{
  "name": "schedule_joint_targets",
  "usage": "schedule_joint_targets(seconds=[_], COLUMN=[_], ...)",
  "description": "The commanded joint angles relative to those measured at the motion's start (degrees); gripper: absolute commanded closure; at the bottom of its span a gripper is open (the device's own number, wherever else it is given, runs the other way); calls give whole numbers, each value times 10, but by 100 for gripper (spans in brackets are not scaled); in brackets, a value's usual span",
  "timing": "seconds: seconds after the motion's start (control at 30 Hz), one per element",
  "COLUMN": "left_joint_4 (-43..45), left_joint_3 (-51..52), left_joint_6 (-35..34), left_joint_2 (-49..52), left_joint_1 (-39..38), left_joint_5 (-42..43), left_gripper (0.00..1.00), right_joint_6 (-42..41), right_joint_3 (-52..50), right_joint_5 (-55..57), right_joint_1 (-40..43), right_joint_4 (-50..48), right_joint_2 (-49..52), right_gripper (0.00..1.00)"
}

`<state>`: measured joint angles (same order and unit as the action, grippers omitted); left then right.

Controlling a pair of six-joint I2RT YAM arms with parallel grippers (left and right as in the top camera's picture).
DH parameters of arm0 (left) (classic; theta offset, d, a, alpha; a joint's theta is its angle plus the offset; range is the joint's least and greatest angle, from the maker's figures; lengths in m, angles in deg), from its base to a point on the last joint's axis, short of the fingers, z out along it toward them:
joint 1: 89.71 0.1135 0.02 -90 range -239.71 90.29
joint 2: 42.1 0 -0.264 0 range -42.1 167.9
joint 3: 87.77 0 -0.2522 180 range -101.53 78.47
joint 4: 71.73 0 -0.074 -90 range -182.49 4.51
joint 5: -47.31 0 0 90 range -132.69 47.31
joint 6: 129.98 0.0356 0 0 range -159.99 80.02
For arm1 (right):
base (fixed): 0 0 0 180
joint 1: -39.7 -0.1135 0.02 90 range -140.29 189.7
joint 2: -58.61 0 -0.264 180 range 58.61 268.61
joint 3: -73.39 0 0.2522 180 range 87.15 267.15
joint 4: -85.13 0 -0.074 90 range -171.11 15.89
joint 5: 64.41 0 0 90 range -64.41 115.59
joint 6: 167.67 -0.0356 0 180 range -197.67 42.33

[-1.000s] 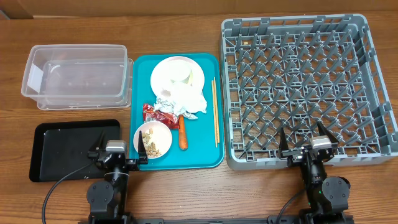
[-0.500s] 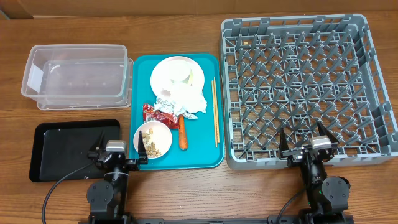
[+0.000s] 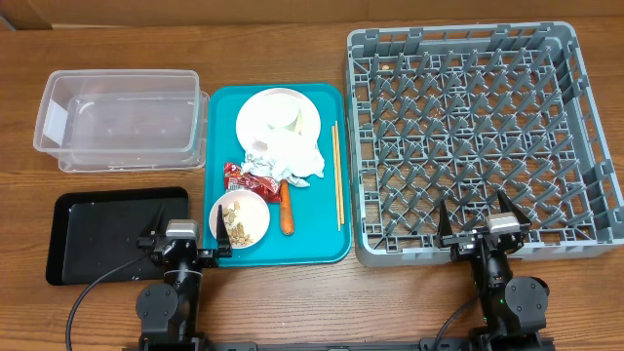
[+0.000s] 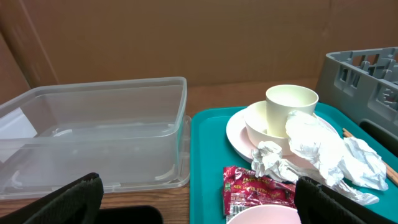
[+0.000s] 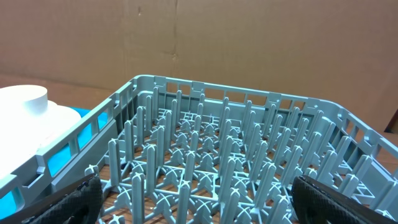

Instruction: Sort waste into correct bins and load items into the dishwasher

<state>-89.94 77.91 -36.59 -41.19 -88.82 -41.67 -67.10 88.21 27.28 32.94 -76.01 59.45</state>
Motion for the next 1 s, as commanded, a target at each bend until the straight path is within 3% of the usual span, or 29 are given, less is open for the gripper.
schedule_joint_targets(seconds=[0.0,0.53,0.6,0.73,0.97], left_joint_4=[0,17,27,51,-25], left_joint_3=[3,3,3,-9,-109], left_joint_6=[9,9,9,9,7], left_joint_2=[-7,-7,-7,-7,9], left_joint_1=[1,1,1,1,1], left_joint_5=[0,7,36,171,198], left_gripper=[0,0,0,0,0], right_joint_6=[0,0,0,0,0], right_joint_3=[-6,-6,-6,-6,-6], right_joint_5=[-3,-3,-3,-3,-3], right_joint_1=[1,2,2,1,2], right_joint_4=[-5,-5,-5,-5,-5], right_joint_2=[-7,-7,-7,-7,-7], right_gripper=[0,0,0,0,0])
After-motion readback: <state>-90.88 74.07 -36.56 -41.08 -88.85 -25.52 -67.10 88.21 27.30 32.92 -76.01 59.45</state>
